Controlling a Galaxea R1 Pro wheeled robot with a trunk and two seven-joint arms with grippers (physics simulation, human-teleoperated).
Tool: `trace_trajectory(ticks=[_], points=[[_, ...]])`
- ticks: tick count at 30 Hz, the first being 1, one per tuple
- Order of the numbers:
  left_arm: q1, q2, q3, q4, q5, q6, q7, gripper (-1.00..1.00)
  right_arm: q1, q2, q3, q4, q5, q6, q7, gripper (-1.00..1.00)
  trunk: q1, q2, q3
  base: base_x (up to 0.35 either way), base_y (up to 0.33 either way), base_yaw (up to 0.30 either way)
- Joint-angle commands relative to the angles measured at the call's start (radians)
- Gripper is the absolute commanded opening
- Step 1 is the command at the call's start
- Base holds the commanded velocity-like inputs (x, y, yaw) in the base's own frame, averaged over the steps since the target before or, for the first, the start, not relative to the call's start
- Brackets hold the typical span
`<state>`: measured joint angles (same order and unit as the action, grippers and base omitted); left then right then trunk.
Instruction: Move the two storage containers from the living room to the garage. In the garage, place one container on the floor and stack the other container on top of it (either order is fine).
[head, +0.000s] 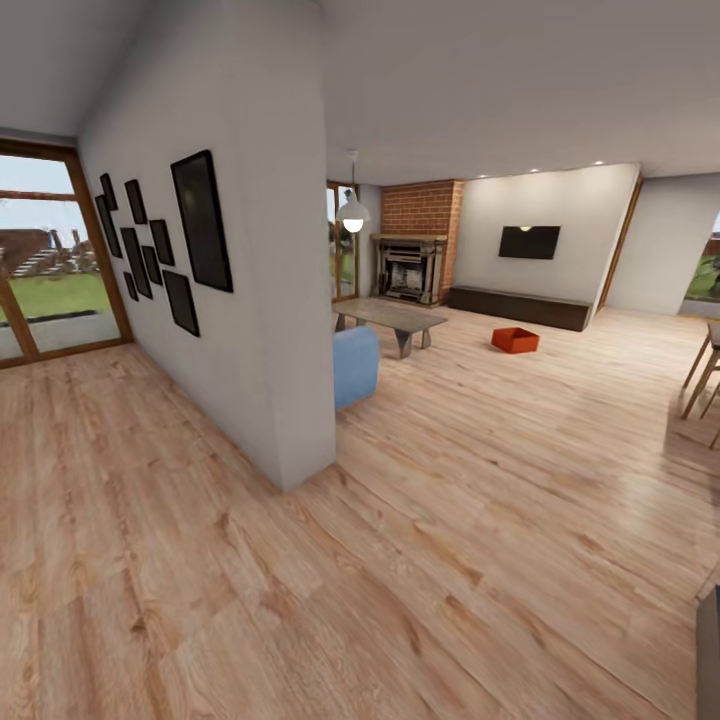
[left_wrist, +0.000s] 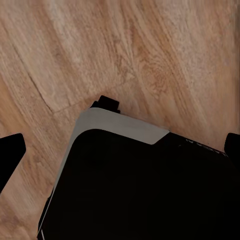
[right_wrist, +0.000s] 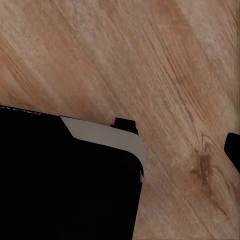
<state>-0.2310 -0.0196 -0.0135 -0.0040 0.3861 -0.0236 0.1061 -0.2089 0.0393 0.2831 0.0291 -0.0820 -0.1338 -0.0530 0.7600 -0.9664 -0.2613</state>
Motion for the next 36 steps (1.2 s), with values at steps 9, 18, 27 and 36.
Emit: trace_trajectory(ticks=[9,18,27,36], points=[[-0.001,-0.001,-0.002,0.001,0.003,-0.002,0.003,1.0,-0.002,0.001,0.011,-0.001,-0.009,0.0,-0.001,1.0,0.001,-0.001,-0.001,0.322,0.0,0.0],[-0.001,-0.002,-0.002,0.001,0.002,-0.003,0.003,1.0,-0.001,0.002,0.011,0.001,-0.008,-0.004,-0.002,1.0,0.001,-0.001,-0.001,0.322,0.0,0.0],[-0.001,-0.002,-0.003,0.001,0.001,-0.002,0.003,1.0,-0.001,0.0,0.01,0.002,-0.006,-0.005,-0.002,1.0,0.001,-0.001,-0.001,0.322,0.0,0.0],[-0.001,-0.003,-0.002,0.001,0.0,-0.004,0.003,1.0,-0.001,0.012,0.008,0.002,-0.015,-0.004,0.004,1.0,0.001,-0.001,-0.001,0.308,0.0,0.0]])
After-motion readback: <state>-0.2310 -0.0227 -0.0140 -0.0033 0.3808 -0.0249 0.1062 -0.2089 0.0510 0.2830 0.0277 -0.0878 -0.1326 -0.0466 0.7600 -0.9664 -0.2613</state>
